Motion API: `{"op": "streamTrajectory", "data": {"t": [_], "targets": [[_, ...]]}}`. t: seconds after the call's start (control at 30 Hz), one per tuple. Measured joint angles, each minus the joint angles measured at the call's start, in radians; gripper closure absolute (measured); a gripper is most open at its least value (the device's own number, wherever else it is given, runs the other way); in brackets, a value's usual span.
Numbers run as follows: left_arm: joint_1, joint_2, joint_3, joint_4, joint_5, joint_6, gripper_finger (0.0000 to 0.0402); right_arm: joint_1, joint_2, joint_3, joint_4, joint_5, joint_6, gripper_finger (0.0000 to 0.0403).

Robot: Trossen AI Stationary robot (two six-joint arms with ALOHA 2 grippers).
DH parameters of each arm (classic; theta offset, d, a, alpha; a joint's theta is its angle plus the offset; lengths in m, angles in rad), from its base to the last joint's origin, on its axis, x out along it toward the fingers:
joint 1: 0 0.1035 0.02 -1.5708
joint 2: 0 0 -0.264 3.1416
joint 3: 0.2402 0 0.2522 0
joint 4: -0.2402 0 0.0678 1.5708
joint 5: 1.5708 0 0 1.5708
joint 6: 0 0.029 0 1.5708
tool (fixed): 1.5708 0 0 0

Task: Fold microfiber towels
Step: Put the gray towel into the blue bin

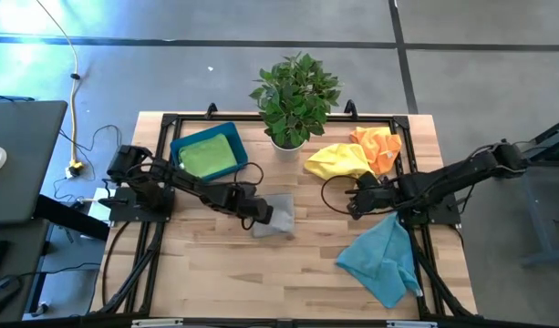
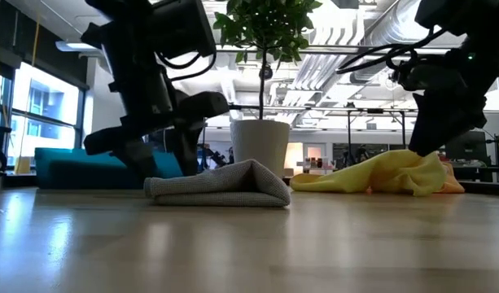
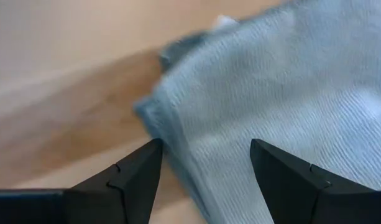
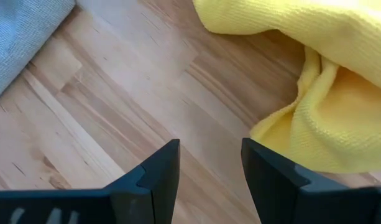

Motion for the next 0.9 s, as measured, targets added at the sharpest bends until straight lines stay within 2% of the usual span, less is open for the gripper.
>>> {"op": "streamTrajectory", "data": {"t": [0.17,0.27,0.47,0.7,0.9], "targets": [[-0.031,0.020,0.001,0.018,0.033,-0.050,0.0165,0.000,0.000,0.000,0.003,0.000,0.000,0.0238],[-0.055,0.039,0.002,0.017,-0.010,-0.098,0.0165,0.000,0.000,0.000,0.003,0.000,0.000,0.0238],[-0.065,0.052,0.001,0.038,-0.099,-0.080,0.0178,-0.006,0.000,0.000,0.004,0.004,0.001,0.0238],[-0.066,0.080,0.000,0.078,-0.197,0.035,0.0270,-0.027,0.000,0.000,0.004,0.007,0.002,0.0238],[-0.064,0.128,0.004,0.112,-0.228,0.104,0.0356,-0.036,0.000,0.000,0.004,0.007,0.006,0.0238]]}}
